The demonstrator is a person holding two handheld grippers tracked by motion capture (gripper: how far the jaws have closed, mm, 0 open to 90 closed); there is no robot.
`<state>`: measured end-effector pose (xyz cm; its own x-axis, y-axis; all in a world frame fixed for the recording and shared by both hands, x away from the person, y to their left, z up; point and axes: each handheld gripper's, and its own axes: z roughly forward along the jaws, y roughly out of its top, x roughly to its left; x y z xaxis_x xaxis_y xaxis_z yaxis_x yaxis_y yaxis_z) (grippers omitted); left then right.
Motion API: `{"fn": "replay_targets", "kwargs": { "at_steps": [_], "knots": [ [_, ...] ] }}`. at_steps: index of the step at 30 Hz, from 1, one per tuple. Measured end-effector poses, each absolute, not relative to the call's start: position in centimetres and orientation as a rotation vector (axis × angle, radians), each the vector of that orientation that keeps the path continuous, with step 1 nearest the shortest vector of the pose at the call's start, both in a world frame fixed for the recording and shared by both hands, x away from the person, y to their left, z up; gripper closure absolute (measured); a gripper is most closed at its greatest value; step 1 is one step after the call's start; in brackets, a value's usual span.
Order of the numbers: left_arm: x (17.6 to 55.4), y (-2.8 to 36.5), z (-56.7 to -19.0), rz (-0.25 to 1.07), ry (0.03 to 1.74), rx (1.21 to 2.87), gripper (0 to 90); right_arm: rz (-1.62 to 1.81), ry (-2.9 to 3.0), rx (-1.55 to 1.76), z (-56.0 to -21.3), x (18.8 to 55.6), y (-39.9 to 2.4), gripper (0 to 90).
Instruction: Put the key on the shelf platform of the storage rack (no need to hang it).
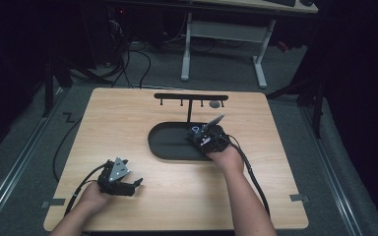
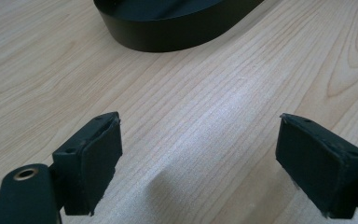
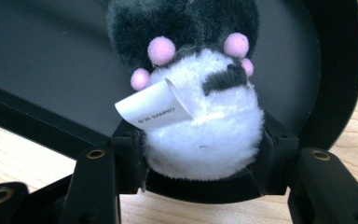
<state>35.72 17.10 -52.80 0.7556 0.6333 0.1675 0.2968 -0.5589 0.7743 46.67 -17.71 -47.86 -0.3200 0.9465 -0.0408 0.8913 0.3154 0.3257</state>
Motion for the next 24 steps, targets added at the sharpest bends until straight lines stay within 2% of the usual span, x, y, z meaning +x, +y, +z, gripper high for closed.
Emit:
{"fn": "replay_targets", "kwargs": {
  "at_steps": [3, 5, 9, 24],
  "knots": [
    [35.7, 17.1, -52.8, 0.562, 0.693, 2.181, 15.4, 0.374, 2.362, 1.689, -48.1, 46.7, -17.6, 41.3],
    [35.8, 17.1, -52.8, 0.561, 0.695, 2.181, 15.3, 0.389, 2.366, 1.710, -48.1, 46.7, -17.7, 32.9],
    [35.8, 17.1, -52.8, 0.561, 0.696, 2.183, 15.4, 0.415, 2.338, 1.701, -47.5, 46.6, -17.9, 24.6],
    [35.8, 17.0, -52.8, 0.562, 0.697, 2.184, 15.3, 0.512, 2.303, 1.672, -44.8, 45.5, -18.7, 22.3]
  ]
}}
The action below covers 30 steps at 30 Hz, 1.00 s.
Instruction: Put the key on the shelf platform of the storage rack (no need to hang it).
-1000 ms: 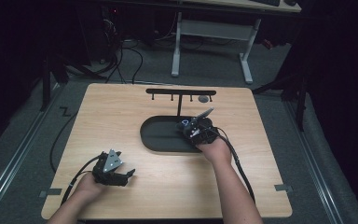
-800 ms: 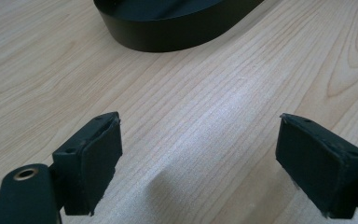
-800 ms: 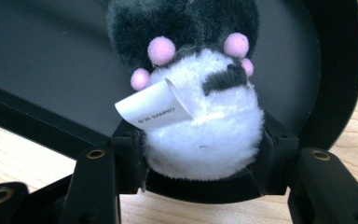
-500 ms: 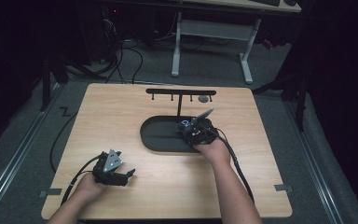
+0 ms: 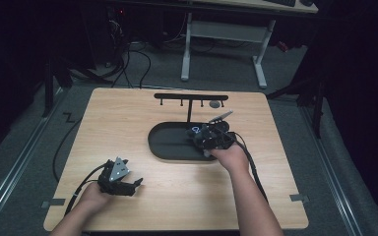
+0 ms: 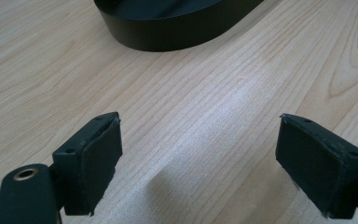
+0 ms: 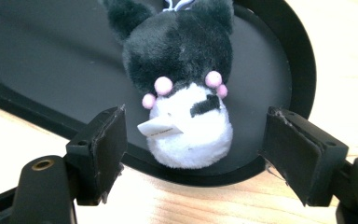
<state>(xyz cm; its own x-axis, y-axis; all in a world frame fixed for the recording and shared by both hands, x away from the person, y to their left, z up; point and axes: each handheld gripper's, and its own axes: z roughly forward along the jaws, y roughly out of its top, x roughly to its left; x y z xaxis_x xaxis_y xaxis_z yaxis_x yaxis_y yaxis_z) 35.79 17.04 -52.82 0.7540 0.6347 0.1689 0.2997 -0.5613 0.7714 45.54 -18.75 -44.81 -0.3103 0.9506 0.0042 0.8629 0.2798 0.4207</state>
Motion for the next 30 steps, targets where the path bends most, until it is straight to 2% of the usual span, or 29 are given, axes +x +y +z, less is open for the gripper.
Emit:
{"fn": "replay_targets", "kwargs": {
  "at_steps": [20, 30],
  "knots": [
    [35.7, 17.0, -52.9, 0.568, 0.692, 2.186, 15.4, 0.511, 2.298, 1.671, -45.4, 44.3, -19.5, 22.8],
    [35.7, 16.9, -52.9, 0.571, 0.691, 2.190, 15.4, 0.558, 2.282, 1.656, -46.6, 42.8, -20.4, 19.5]
  ]
}}
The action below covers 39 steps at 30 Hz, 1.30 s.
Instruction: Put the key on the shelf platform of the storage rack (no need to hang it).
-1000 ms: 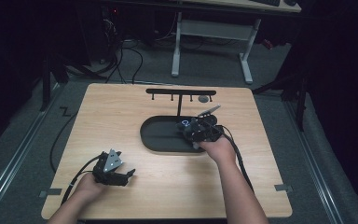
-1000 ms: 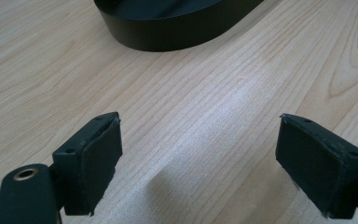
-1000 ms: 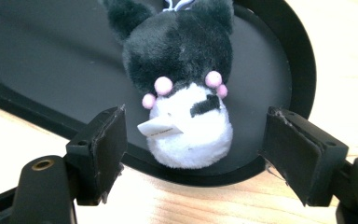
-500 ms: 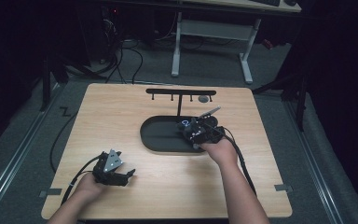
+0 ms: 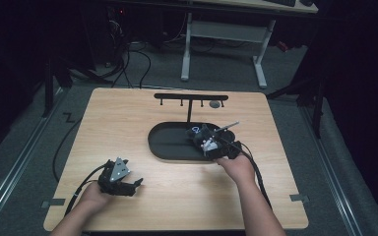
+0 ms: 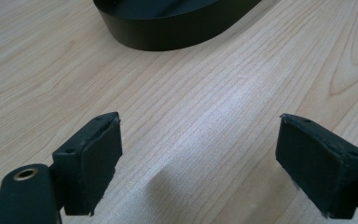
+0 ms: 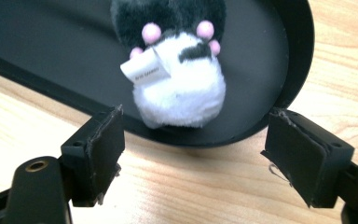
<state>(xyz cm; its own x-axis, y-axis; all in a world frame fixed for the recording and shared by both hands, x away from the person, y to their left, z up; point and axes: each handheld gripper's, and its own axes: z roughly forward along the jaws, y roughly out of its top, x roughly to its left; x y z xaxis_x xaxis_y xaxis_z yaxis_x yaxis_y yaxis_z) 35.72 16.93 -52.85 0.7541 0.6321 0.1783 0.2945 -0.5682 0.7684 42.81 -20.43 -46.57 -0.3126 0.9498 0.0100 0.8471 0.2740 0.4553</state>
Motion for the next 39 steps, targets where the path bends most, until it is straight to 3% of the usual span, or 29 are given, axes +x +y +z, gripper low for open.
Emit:
{"fn": "replay_targets", "kwargs": {
  "at_steps": [12, 27, 33, 39],
  "knots": [
    [35.7, 16.9, -52.9, 0.575, 0.689, 2.194, 15.4, 0.679, 2.237, 1.620, -48.3, 39.0, -22.1, 18.3],
    [35.7, 16.8, -52.9, 0.584, 0.686, 2.203, 15.4, 0.861, 2.103, 1.503, -51.7, 31.3, -23.5, 15.7],
    [35.7, 16.8, -52.9, 0.580, 0.687, 2.201, 15.4, 0.941, 1.967, 1.420, -51.8, 28.1, -23.3, 15.8],
    [35.8, 16.8, -52.9, 0.574, 0.691, 2.203, 15.4, 0.963, 1.968, 1.393, -51.5, 27.2, -23.0, 15.8]
  ]
}}
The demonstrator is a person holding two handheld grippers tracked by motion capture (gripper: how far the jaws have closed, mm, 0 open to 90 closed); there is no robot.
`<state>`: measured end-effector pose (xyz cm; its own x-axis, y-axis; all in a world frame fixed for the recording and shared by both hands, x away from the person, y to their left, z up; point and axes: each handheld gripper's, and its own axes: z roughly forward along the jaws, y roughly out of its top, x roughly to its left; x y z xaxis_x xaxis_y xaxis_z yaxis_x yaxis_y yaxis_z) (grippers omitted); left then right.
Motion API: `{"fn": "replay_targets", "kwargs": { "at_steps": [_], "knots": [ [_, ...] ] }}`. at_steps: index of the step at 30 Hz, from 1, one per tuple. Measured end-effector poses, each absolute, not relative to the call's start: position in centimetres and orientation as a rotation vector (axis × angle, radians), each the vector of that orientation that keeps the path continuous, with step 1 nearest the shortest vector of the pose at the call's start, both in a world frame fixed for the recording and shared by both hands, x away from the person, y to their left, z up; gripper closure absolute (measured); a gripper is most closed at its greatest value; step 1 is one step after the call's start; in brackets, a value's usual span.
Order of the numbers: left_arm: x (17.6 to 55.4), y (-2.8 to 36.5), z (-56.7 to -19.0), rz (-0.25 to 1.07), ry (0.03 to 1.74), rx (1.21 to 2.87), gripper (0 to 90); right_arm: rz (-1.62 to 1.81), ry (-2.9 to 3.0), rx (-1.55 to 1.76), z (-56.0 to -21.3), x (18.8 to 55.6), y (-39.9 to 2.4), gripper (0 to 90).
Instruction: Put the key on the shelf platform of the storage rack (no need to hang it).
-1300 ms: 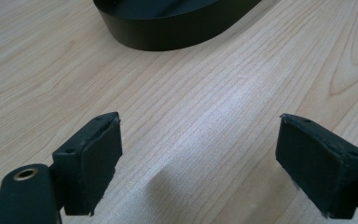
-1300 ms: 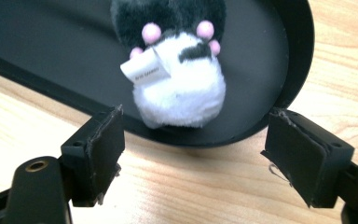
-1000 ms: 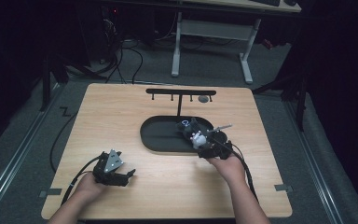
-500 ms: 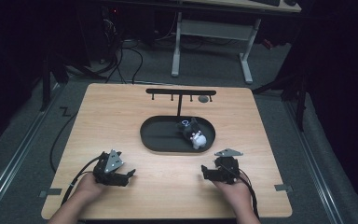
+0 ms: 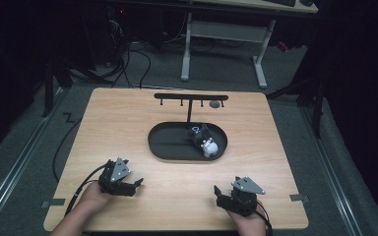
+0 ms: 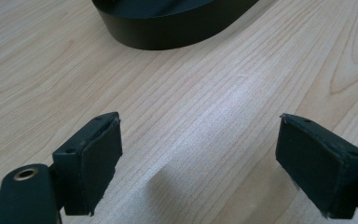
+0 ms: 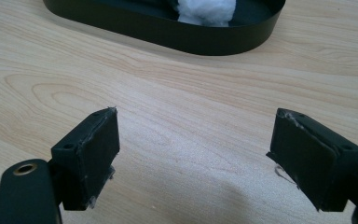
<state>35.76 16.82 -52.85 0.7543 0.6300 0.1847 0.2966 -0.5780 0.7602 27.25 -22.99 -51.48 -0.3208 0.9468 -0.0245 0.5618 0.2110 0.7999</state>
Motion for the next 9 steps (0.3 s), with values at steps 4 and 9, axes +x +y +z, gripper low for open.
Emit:
{"fn": "replay_targets", "kwargs": {
  "at_steps": [4, 9],
  "knots": [
    [35.76, 16.82, -52.86, 0.573, 0.688, 2.203, 15.4, 0.946, 1.995, 1.413, -52.07, 27.63, -23.17, 15.8],
    [35.88, 16.90, -52.83, 0.562, 0.697, 2.198, 15.4, 0.942, 1.999, 1.414, -52.20, 27.67, -23.12, 15.8]
  ]
}}
